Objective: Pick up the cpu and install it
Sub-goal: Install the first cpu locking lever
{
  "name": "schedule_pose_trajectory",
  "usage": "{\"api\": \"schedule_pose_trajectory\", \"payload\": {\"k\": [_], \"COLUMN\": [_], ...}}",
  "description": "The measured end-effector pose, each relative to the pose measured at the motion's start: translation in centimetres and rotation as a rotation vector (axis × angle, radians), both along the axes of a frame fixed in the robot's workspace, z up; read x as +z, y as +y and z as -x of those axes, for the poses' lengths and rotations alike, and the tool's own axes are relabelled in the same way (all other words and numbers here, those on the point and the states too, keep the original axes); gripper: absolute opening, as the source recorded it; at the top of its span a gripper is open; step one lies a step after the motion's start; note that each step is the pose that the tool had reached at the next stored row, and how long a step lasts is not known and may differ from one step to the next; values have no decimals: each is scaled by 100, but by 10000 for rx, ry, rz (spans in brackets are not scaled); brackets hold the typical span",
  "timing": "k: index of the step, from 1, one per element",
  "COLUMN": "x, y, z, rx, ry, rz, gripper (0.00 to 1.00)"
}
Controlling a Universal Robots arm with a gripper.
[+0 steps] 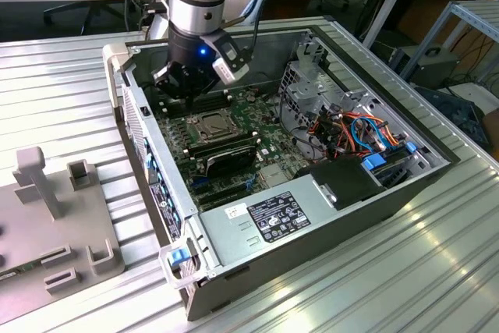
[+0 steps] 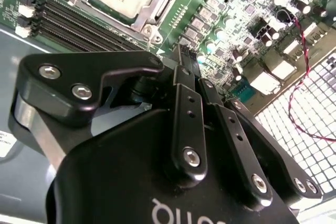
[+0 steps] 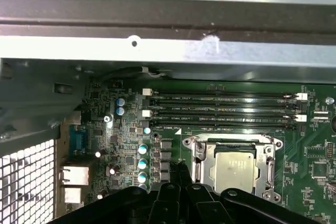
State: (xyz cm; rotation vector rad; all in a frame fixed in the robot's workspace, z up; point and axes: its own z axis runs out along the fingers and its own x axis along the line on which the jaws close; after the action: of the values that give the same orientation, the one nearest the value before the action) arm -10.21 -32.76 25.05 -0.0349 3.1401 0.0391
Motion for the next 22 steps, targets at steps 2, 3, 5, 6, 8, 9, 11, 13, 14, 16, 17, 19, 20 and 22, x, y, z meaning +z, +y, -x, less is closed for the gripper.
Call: {"api": "schedule_pose_trajectory", "payload": {"k": [2,3,5,6,8,9,11,13,14,16,17,19,20,22], "x": [-1,0,0,29,30,29,29,29,29,30,29,30,30,29], "y": [17,34,185,185,185,185,183,180,179,178,178,178,178,178], "z": [18,20,10,8,9,8,6,0,-5,-21,-33,-59,-70,-100], "rx": [1,1,3,3,3,1,3,4,3,3,3,6,6,11], "ry": [-32,-34,-35,-50,-49,-51,-51,-50,-50,-50,-50,-50,-50,-50], "rz": [-3,-1,8,-679,-788,-804,-807,-806,-806,-806,-809,-824,-831,-838], "gripper": [11,11,11,11,11,11,11,11,11,11,11,11,11,11]}}
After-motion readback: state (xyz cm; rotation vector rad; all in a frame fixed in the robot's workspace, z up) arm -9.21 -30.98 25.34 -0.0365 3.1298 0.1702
